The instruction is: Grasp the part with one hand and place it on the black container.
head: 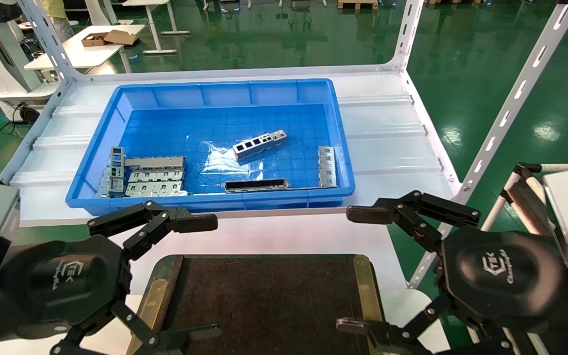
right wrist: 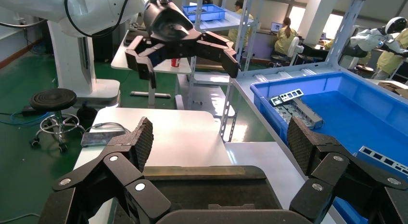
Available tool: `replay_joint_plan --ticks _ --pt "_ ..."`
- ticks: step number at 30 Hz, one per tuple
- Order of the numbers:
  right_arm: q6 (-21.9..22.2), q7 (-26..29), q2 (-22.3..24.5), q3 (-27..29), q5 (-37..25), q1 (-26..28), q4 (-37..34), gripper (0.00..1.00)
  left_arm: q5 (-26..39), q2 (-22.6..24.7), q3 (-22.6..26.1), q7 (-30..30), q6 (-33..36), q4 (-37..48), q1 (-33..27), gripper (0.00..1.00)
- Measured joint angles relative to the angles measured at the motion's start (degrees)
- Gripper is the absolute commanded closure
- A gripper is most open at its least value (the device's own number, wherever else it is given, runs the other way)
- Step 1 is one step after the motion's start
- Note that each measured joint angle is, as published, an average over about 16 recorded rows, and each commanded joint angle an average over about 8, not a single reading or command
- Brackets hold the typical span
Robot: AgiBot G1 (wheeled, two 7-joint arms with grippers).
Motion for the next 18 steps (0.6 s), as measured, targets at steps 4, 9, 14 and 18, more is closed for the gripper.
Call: replay_joint_plan --ticks 4,9,14,18 --pt "0.00 -0.01 0.00 -0.02 0.01 0.01 -0.01 0.00 2.10 1.22 0.75 0.40 -0.89 1.44 -1.78 0.00" --pt "0.00 -0.03 0.01 -0.04 0.02 0.02 -0.03 0.00 5.83 3.68 2.15 0.74 -2.87 4.84 -5.14 0.00" --pt "0.01 -0.04 0.02 -0.06 0.04 0.03 -0.03 0.00 10.20 7.10 3.91 1.40 -5.33 9.94 -9.41 0.00" --pt "0.01 -0.05 0.02 -0.08 0.05 0.03 -0.03 0.00 13.93 10.43 5.43 2.62 -7.67 15.48 -13.16 0.00"
